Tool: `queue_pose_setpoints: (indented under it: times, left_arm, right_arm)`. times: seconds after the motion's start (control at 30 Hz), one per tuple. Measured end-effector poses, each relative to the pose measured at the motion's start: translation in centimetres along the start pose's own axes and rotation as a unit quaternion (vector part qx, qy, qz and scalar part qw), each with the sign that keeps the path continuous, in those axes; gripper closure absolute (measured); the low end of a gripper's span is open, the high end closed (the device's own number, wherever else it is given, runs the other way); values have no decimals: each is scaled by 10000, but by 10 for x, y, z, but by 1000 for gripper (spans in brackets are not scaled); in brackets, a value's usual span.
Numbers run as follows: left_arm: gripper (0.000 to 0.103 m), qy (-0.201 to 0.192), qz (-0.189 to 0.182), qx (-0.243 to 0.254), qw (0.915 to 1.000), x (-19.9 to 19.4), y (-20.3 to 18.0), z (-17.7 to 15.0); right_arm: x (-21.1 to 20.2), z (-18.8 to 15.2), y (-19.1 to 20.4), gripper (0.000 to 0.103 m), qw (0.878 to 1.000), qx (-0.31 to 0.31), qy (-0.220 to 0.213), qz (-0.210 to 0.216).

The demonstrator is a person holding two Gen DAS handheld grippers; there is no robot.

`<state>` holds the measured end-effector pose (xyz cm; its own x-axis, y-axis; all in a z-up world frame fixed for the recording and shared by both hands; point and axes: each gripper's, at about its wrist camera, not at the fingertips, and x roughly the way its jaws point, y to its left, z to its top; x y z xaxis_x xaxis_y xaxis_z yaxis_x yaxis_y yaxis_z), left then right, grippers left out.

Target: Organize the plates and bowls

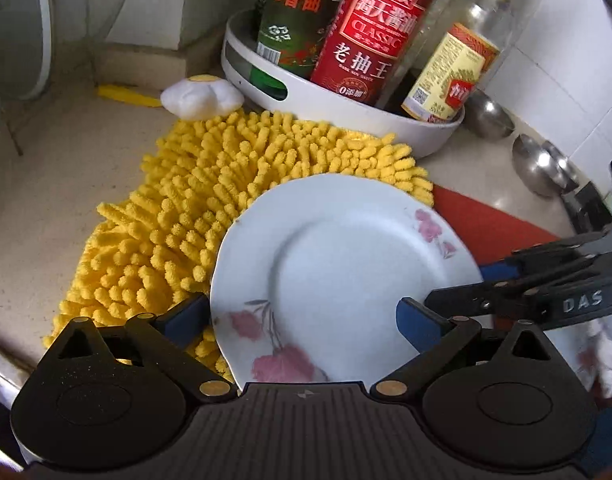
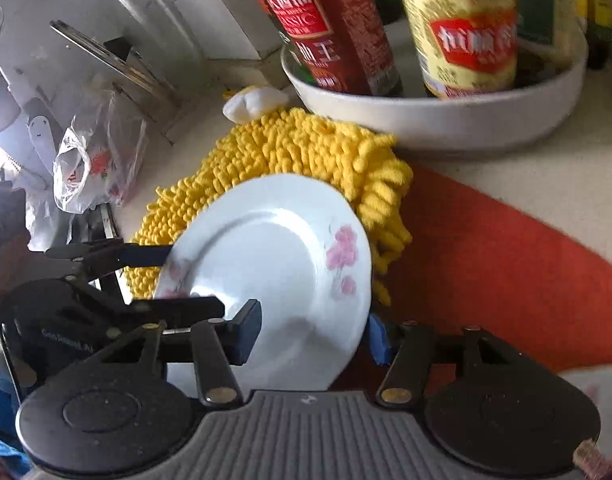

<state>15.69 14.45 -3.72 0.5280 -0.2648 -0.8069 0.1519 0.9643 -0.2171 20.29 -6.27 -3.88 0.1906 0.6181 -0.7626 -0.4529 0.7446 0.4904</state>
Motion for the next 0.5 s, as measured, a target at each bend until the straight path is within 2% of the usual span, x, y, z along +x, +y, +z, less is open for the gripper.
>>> queue_pose_setpoints:
  times: [0.1, 0.17, 0.3, 0.43, 0.5]
  left_arm:
    - [1, 8, 216, 326, 9992, 5, -15, -1]
    - [1, -58, 213, 307, 9993, 8, -14, -1]
    - [1, -198, -72, 8, 9998, 5, 0, -2]
    - [1, -162, 219, 163, 9995, 11, -10, 0]
    - [1, -163, 241, 127, 9995, 9, -11, 0]
  right_arm:
    - [-1, -7, 1, 64, 9999, -33, -112, -64]
    - [-1, -5, -2, 64, 9998, 105, -161, -37]
    - [-2, -8, -1, 64, 9996, 167, -211, -57]
    - [-1, -9, 0, 64, 9992, 255, -307, -98]
    - [-3, -11, 2, 64, 9989, 284, -337, -172]
